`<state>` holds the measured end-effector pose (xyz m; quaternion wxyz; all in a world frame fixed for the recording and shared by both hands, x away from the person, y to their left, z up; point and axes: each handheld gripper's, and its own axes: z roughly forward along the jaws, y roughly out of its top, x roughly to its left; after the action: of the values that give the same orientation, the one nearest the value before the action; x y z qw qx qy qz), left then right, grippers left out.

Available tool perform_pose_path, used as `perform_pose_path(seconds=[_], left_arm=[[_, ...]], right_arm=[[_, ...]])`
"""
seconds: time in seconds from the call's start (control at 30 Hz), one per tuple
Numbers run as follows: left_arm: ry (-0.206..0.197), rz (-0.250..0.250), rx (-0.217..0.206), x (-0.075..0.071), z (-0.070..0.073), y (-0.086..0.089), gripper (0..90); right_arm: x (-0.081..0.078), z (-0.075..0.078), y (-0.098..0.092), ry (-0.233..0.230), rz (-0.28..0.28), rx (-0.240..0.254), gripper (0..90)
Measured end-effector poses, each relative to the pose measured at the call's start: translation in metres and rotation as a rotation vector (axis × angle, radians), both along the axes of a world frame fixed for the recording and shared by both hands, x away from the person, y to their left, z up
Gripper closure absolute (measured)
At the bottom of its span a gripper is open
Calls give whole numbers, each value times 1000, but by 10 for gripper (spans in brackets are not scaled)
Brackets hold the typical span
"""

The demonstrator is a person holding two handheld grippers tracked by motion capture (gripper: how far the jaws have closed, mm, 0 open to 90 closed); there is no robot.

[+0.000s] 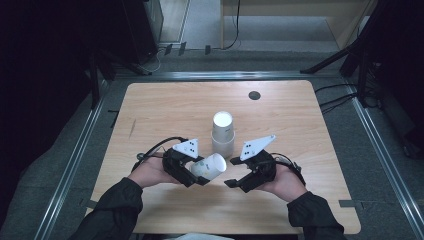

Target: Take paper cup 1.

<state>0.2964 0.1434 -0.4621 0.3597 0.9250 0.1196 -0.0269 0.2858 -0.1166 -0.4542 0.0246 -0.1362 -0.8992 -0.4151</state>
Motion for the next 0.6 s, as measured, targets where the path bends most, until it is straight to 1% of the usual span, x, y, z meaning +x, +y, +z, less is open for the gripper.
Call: perform_pose_path(seconds=[0.13,0.17,0.27,0.3,0.4,0.6], left_arm=[[7,-15,31,2,-2,-3,298],[3,-20,48,3,-3,-3,298],[16,-27,65,4,-6,-5,298],[20,-29,79,4,-7,-6,297],[32,-41,98,4,-10,-8,297],[48,-66,127,2,-16,-13,296]], right_arm=[[-2,-4,-3,2,-9,-2,259],[-1,-5,-3,-1,-12,-2,260],[0,-6,-2,0,-13,4,260],[0,-7,-2,2,-11,7,260],[0,-9,2,4,3,4,260],[1,-15,11,5,34,-16,260]])
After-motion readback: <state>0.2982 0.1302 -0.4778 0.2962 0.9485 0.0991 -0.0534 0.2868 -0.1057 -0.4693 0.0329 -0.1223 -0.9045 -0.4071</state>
